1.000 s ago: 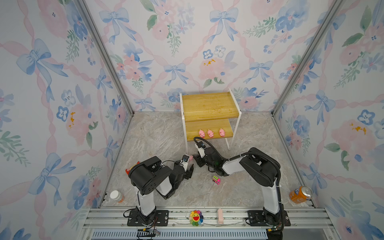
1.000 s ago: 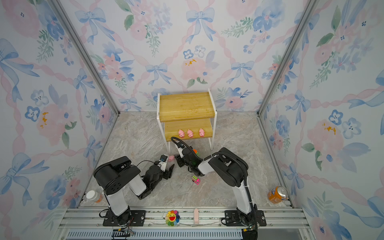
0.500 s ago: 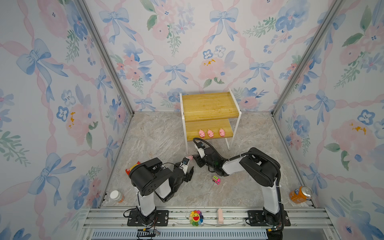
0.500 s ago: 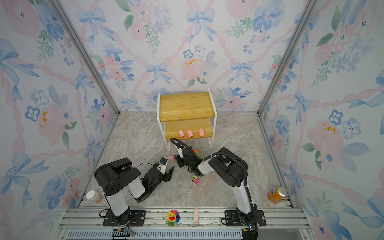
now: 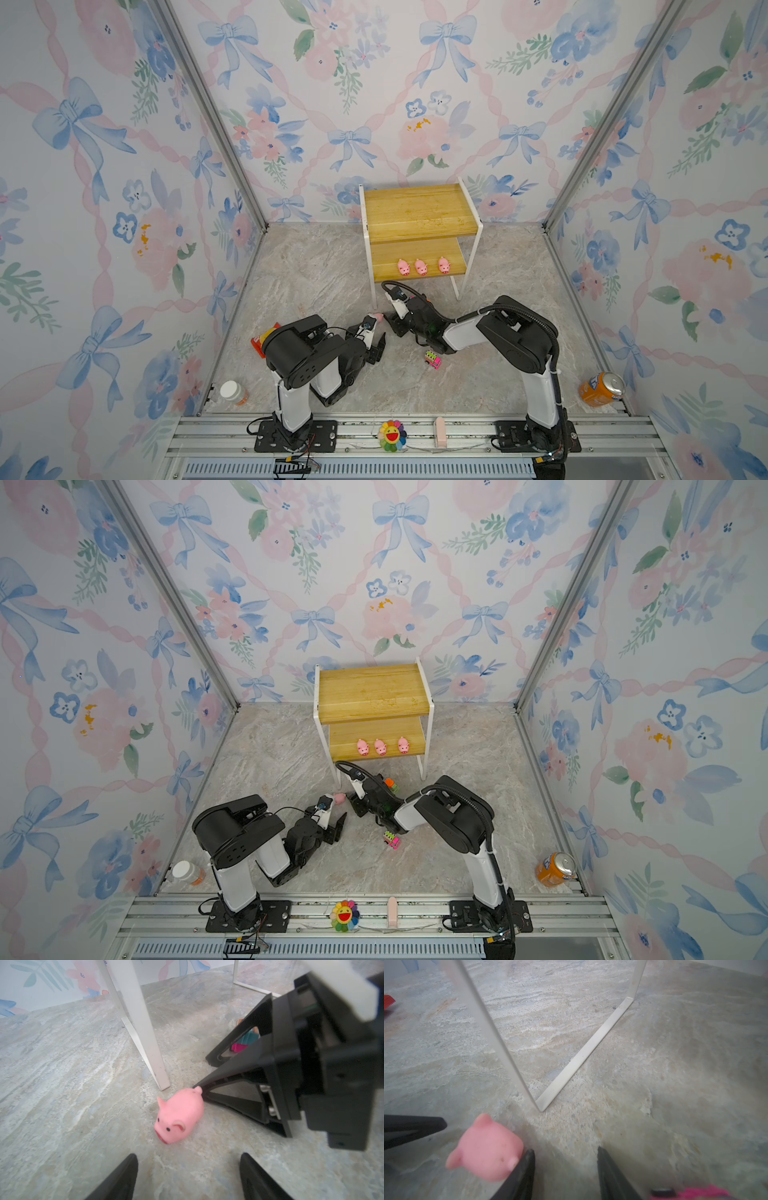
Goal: Place and organize the plastic toys onto the shelf
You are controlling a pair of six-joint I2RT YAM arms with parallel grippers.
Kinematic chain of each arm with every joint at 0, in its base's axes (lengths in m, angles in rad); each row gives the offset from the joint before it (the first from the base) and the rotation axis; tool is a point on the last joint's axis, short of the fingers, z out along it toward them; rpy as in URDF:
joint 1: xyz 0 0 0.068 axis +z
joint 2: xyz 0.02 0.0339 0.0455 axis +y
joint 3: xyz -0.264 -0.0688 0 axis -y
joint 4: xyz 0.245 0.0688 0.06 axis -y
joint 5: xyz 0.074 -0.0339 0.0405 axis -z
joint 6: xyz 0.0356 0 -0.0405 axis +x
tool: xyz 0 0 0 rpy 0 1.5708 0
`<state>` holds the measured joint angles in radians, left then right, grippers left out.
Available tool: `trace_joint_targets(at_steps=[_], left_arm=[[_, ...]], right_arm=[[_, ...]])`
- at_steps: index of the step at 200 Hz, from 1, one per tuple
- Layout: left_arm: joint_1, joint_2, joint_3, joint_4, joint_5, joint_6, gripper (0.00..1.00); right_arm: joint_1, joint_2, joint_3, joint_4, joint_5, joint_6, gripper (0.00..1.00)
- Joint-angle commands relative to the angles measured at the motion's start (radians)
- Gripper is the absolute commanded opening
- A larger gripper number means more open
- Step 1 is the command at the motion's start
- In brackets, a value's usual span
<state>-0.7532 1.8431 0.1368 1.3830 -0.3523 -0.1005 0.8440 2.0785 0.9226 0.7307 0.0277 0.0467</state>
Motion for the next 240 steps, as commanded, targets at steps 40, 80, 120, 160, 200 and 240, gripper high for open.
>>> trace_joint_targets(at_steps=[40,80,120,160,200,240], left_arm=[[0.038,0.081,-0.009,0.120,-0.004,-0.005,0.80],[0.044,0.166,-0.025,0.275,0.011,0.011,0.80],[0.050,0.177,-0.020,0.275,0.036,0.028,0.81],[0.074,0.180,-0.009,0.274,0.077,0.054,0.82],[0.077,0.197,0.006,0.274,0.112,0.089,0.77],[0.078,0.233,0.013,0.301,0.133,0.108,0.74]], right_arm=[[0.014,0.045,-0.027,-0.063,-0.106,-0.045,0.52],[0.012,0.046,-0.018,-0.095,-0.097,-0.047,0.52],[0.010,0.045,-0.020,-0.107,-0.082,-0.047,0.52],[0.009,0.039,-0.030,-0.118,-0.074,-0.049,0.52],[-0.001,0.037,-0.030,-0.128,-0.069,-0.043,0.53],[-0.009,0.042,-0.029,-0.127,-0.076,-0.038,0.53]])
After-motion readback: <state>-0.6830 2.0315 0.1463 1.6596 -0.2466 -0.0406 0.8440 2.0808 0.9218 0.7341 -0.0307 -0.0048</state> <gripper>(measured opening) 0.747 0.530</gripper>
